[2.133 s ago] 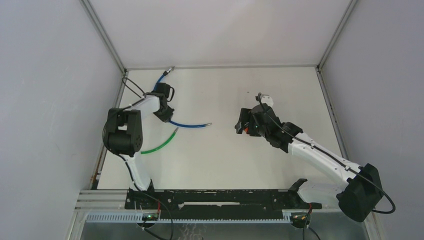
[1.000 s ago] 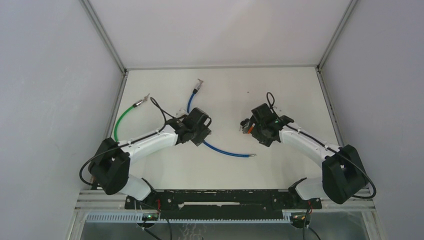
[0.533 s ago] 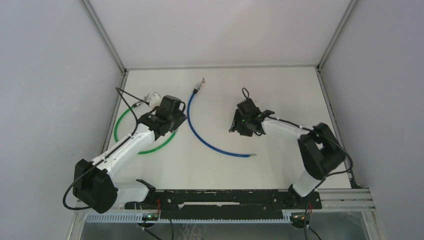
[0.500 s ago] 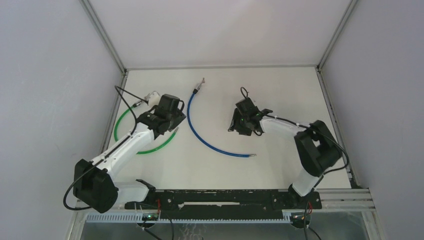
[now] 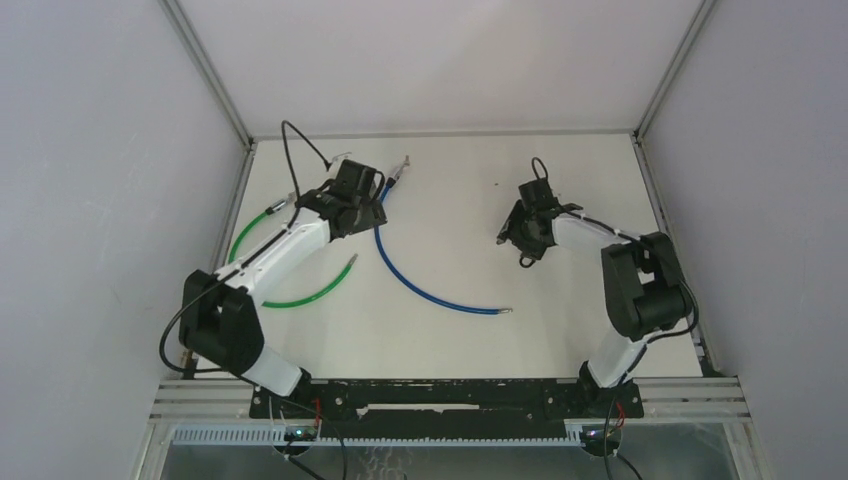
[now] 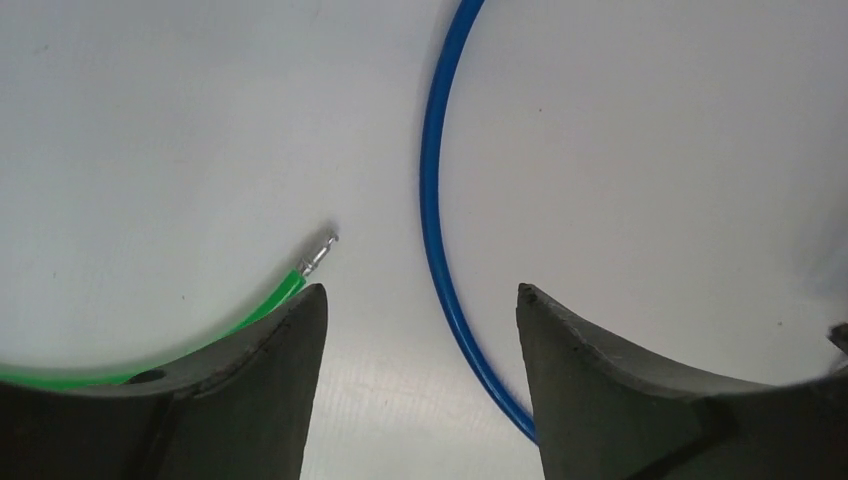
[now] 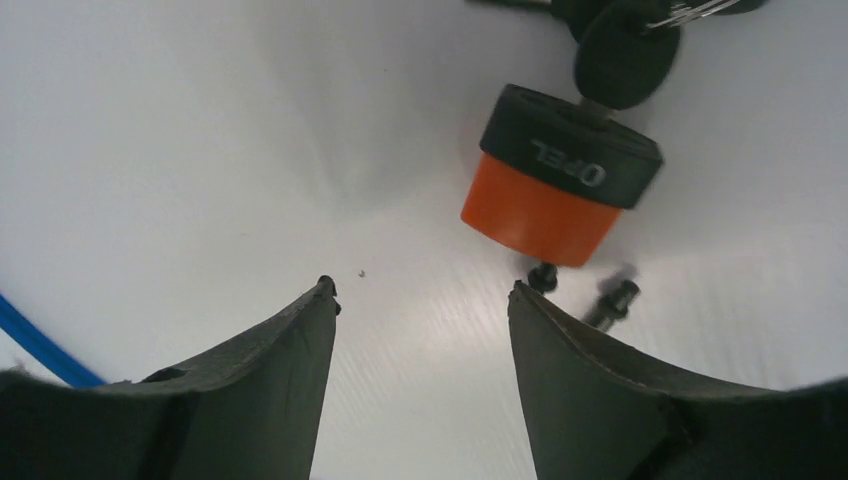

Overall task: Lock with the key
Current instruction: Pick up the lock from the center of the board.

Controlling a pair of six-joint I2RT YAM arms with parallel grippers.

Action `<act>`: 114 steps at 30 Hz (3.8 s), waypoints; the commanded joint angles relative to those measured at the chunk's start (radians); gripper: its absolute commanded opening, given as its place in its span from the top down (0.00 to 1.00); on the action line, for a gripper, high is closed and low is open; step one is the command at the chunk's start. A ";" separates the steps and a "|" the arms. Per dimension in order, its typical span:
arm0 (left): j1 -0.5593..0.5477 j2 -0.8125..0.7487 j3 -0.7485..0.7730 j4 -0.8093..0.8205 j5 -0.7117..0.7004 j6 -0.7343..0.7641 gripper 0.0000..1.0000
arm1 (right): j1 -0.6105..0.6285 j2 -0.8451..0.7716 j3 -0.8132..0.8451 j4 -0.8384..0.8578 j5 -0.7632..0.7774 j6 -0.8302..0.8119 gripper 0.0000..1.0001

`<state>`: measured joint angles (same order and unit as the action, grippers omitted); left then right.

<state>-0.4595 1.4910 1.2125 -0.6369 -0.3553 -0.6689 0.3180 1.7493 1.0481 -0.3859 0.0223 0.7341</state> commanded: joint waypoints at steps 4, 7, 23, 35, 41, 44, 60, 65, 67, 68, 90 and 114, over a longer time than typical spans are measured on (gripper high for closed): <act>0.011 0.123 0.149 0.076 -0.007 0.211 0.18 | 0.039 -0.262 -0.025 -0.078 0.011 -0.084 0.24; 0.042 0.255 0.289 0.003 0.013 0.250 0.19 | 0.063 -0.358 -0.067 -0.097 -0.004 -0.087 0.23; 0.162 0.849 0.976 -0.306 0.159 0.266 0.27 | 0.185 -0.680 -0.230 -0.248 0.037 -0.002 0.20; 0.163 0.827 0.792 -0.240 0.199 0.156 0.43 | 0.236 -0.659 -0.230 -0.227 0.046 0.046 0.20; 0.162 0.827 0.743 -0.227 0.179 0.087 0.56 | 0.236 -0.656 -0.230 -0.227 0.041 0.050 0.20; 0.161 0.794 0.672 -0.188 0.181 0.035 0.74 | 0.235 -0.659 -0.230 -0.246 0.044 0.061 0.20; 0.082 0.332 0.019 0.035 0.080 -0.493 1.00 | 0.206 -0.671 -0.347 -0.457 0.013 0.492 0.21; 0.034 0.320 0.007 0.028 0.084 -0.468 1.00 | 0.158 -0.597 -0.393 -0.347 0.046 0.544 0.24; 0.019 0.307 -0.001 0.025 0.075 -0.458 1.00 | 0.143 -0.564 -0.393 -0.318 0.065 0.559 0.24; 0.013 0.300 -0.003 0.026 0.071 -0.448 1.00 | 0.138 -0.555 -0.393 -0.306 0.072 0.567 0.24; -0.078 -0.005 -0.078 0.001 0.094 -0.164 1.00 | 0.057 -0.361 -0.353 -0.195 0.082 0.558 0.38; -0.134 -0.418 -0.287 0.270 0.077 -0.202 1.00 | 0.210 -0.402 -0.408 0.031 -0.214 0.593 0.25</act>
<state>-0.5915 1.1831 1.0004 -0.5304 -0.2279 -0.7834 0.5049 1.3838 0.6643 -0.4717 -0.1177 1.3094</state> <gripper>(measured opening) 0.025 0.750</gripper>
